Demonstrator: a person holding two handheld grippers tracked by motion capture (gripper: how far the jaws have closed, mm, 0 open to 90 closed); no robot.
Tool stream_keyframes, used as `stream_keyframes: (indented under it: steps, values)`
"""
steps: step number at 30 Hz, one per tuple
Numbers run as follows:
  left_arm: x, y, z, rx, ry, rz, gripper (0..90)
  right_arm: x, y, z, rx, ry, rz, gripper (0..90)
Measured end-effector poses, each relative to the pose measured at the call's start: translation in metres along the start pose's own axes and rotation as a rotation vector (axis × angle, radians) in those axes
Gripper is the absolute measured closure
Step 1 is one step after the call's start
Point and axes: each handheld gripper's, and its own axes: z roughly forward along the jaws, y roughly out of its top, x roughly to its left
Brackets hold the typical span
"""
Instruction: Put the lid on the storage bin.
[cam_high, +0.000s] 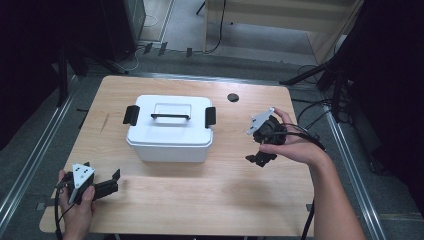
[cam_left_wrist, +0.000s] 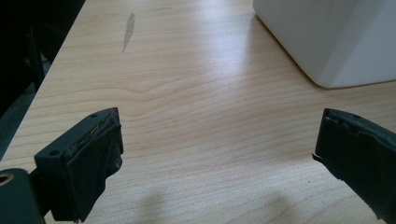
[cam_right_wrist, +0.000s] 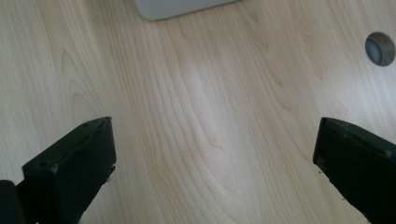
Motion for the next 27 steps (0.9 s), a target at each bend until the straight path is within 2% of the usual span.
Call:
stream_keyframes:
  steps: [12, 27]
  values:
    - [0.0, 0.0, 0.0, -0.001, 0.0, 0.0, 1.6, 0.009, -0.036, 0.011, -0.017, -0.005, 0.062, 0.0]
    - [0.0, 0.0, 0.0, 0.002, -0.001, 0.002, 1.6, 0.019, -0.087, 0.026, -0.06, -0.014, 0.178, 0.0]
